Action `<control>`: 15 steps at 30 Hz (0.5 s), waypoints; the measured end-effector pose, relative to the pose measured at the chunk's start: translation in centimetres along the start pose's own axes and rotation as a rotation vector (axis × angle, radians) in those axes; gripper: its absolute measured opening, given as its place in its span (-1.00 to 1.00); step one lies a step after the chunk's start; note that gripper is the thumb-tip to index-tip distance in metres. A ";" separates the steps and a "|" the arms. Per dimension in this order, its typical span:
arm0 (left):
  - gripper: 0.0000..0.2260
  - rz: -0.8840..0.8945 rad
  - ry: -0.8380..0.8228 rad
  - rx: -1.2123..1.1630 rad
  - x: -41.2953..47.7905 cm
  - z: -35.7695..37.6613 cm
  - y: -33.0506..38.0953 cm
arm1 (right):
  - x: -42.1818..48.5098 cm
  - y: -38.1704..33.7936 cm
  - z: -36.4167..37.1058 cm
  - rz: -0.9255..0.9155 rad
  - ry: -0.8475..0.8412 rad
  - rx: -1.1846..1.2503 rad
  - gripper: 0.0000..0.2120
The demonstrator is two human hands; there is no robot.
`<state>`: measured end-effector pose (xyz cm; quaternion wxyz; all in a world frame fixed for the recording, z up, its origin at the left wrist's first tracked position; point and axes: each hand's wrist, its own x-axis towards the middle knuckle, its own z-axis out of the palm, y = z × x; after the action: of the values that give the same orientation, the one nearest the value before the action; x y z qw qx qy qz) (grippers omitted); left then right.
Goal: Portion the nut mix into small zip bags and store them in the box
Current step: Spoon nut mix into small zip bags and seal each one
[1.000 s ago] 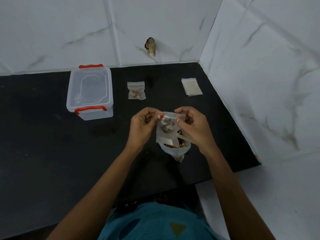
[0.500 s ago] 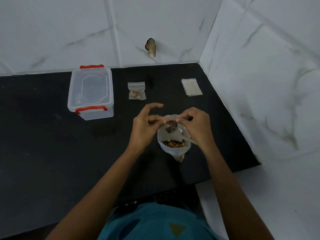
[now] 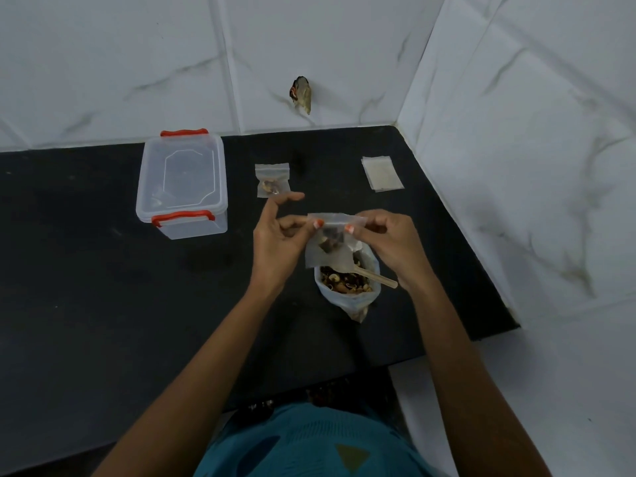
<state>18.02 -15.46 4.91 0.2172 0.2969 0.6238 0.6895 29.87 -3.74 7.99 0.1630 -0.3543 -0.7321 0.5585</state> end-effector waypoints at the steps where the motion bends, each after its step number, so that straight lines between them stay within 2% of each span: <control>1: -0.63 0.000 0.003 -0.016 0.1 0.0 0.0 | 0.0 0.0 0.0 0.003 -0.017 0.042 -0.90; 3: -0.63 -0.001 0.006 -0.039 0.3 -0.2 0.0 | -0.1 -0.2 0.2 0.070 -0.097 0.160 -0.92; 6: -0.62 -0.002 -0.036 -0.016 0.4 -0.3 0.1 | 0.2 0.0 0.2 0.023 0.019 0.011 -0.95; 10: -0.63 -0.006 -0.024 -0.056 0.5 -0.4 -0.1 | 0.0 -0.1 0.2 0.025 -0.068 0.099 -0.90; 15: -0.64 -0.034 -0.057 -0.120 0.4 -0.1 0.4 | 0.3 -0.2 0.4 -0.015 -0.012 0.091 -0.88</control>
<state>17.65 -15.30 5.35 0.2643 0.2922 0.5798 0.7132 29.31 -3.86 8.00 0.1785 -0.3377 -0.7096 0.5921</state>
